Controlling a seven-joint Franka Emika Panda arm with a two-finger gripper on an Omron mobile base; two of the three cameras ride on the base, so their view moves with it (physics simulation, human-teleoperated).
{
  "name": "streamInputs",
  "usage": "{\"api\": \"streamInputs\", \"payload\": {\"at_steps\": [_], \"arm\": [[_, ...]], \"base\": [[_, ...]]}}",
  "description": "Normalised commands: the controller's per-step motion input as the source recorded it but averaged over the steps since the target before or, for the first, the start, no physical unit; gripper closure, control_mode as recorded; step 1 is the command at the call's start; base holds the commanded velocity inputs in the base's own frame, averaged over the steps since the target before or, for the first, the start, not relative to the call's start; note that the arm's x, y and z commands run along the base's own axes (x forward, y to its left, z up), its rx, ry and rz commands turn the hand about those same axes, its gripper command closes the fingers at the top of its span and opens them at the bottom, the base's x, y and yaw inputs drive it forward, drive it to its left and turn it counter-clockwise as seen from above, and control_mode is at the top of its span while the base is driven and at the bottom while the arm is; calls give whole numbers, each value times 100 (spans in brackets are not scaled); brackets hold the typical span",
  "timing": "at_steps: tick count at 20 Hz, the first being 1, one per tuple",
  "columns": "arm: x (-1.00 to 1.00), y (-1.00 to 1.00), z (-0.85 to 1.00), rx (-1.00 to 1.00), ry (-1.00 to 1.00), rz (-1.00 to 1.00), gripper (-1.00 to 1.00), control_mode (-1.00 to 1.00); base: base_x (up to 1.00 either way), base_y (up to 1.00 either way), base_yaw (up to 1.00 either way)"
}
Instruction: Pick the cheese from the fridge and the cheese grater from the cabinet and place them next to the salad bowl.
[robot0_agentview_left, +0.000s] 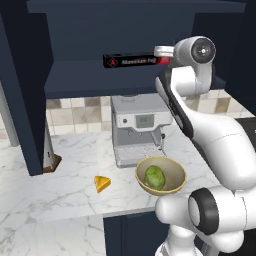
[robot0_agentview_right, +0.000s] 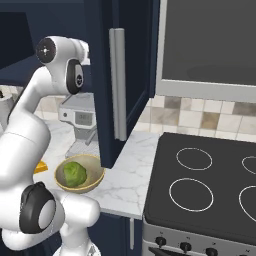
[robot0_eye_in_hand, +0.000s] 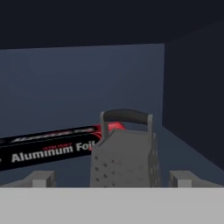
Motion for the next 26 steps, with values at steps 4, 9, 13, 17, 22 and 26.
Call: {"api": "streamInputs", "payload": {"at_steps": [4, 9, 13, 17, 22, 26], "arm": [[0, -7, 0, 0, 0, 0, -100, -100], [11, 0, -11, 0, 0, 0, -100, -100], [15, -14, -6, 0, 0, 0, -100, -100], [2, -11, -1, 0, 0, 0, -100, -100], [12, 0, -14, 0, 0, -1, 100, -100], [1, 0, -11, 0, 0, 0, 100, -100]], "base": [[0, 0, 0], [0, 0, 0], [0, 0, 0], [0, 0, 0], [0, 0, 0], [0, 0, 0]]}}
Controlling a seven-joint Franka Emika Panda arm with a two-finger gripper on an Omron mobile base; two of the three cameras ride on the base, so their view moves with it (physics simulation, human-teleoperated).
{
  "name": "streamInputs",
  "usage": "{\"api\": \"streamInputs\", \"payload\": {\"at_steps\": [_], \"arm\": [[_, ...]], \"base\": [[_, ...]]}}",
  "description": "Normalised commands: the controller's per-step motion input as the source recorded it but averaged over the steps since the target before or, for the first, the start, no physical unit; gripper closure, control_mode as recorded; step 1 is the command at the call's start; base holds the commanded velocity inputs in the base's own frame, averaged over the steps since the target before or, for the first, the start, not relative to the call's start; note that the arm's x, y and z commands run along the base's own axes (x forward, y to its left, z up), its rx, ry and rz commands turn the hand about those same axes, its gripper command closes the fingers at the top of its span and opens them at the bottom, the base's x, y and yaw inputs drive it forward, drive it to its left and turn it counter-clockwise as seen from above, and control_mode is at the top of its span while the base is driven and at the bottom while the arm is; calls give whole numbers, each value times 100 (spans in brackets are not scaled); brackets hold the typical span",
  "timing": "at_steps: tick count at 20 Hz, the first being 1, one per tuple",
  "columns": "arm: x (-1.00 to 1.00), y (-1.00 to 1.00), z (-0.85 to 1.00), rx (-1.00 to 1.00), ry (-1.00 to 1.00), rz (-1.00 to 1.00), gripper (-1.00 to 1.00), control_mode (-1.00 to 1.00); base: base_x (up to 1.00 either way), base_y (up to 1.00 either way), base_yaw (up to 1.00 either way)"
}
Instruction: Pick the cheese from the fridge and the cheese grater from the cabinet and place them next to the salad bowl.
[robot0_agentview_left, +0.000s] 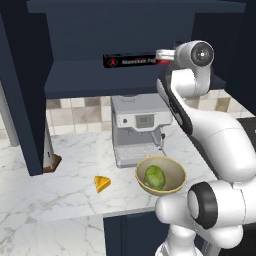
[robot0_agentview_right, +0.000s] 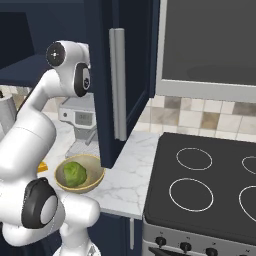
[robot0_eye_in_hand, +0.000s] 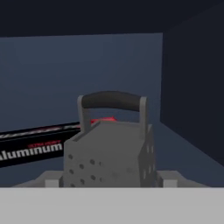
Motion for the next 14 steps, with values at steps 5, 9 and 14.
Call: {"api": "streamInputs", "payload": {"at_steps": [5, 9, 14], "arm": [[-2, -1, -4, 0, 0, 0, 100, -100], [-35, -3, 0, 1, -2, -1, 100, -100], [-76, 0, 10, 1, -3, 0, 100, -100]], "base": [[0, 0, 0], [0, 0, 0], [0, 0, 0]]}}
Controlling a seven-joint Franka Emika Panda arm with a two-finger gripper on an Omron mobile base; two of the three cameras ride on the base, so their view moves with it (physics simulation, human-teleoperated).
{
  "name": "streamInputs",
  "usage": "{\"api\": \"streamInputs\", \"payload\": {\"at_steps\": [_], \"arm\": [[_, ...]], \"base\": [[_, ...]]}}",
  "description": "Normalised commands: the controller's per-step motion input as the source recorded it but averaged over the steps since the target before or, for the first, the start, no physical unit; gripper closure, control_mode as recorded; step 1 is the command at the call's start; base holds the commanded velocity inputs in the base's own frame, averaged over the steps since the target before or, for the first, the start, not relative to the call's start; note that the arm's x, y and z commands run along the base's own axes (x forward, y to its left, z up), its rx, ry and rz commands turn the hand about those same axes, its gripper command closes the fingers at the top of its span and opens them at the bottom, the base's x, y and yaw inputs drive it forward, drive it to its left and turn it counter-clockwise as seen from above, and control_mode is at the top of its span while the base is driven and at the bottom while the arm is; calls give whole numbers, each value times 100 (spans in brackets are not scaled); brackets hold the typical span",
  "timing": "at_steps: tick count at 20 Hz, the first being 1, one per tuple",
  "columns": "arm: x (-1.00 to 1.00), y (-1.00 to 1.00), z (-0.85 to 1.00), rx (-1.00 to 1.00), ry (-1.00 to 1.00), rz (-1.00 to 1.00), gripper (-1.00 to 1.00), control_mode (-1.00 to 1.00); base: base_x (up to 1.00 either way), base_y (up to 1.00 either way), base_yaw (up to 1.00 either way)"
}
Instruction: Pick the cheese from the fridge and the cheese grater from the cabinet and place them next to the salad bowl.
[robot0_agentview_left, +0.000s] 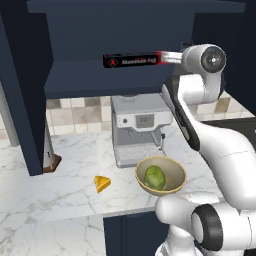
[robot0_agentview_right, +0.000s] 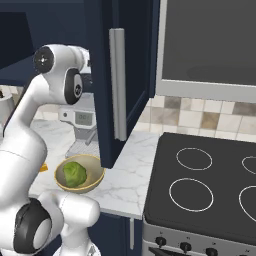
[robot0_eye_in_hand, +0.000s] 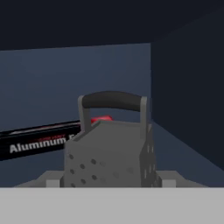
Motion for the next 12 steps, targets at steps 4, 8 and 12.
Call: {"api": "streamInputs", "payload": {"at_steps": [4, 8, 12], "arm": [[-94, 6, 17, 0, -8, 0, 100, -100], [-100, 8, 18, 0, -12, 0, 100, -100], [-100, 9, 21, 0, -13, 0, 100, -100]], "base": [[0, 0, 0], [0, 0, 0], [0, 0, 0]]}}
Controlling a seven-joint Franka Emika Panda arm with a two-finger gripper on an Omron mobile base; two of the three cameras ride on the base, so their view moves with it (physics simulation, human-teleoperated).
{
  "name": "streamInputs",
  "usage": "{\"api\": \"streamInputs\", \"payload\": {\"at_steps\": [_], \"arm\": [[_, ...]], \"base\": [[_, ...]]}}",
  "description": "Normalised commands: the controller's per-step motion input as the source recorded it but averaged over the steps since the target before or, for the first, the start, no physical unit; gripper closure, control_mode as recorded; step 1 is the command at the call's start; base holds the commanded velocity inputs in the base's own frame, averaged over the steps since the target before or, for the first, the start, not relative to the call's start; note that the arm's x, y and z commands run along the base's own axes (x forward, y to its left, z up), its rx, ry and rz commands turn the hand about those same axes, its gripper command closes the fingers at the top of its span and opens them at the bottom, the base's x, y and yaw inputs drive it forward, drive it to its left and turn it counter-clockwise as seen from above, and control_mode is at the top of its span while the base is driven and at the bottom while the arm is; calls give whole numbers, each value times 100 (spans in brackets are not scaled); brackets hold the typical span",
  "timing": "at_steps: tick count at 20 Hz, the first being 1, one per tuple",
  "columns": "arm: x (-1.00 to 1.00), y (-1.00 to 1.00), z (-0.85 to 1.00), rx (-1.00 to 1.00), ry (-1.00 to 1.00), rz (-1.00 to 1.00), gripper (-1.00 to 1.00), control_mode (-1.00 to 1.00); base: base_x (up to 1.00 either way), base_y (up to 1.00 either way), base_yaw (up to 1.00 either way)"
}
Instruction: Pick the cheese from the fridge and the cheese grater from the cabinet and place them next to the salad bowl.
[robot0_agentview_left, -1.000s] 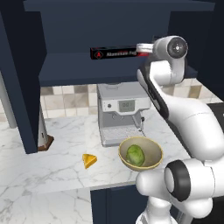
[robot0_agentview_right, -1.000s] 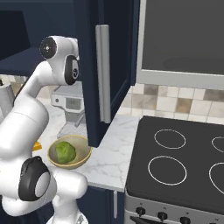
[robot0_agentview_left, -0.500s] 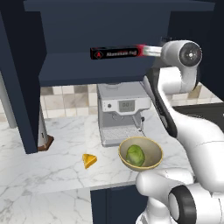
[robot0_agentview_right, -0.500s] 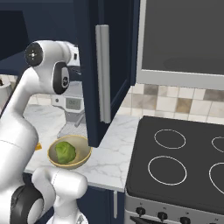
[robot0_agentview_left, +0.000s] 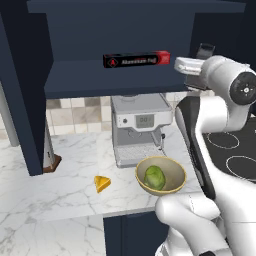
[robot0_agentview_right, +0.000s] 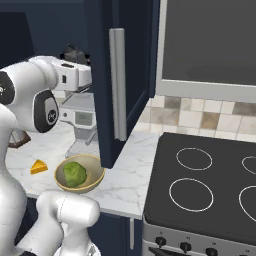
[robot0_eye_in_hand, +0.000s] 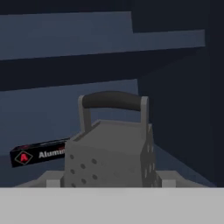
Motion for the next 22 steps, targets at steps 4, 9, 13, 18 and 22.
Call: {"api": "streamInputs", "payload": {"at_steps": [4, 9, 13, 18, 22], "arm": [[-94, 7, 8, 1, -8, 0, 100, -100], [-100, 16, 23, 3, -2, 0, 100, -100], [-100, 11, 28, 3, 5, 0, 100, -100], [-78, 30, 4, 0, 16, -4, 100, -100], [-61, 43, -9, 0, 4, -3, 100, -100]], "base": [[0, 0, 0], [0, 0, 0], [0, 0, 0], [0, 0, 0], [0, 0, 0]]}}
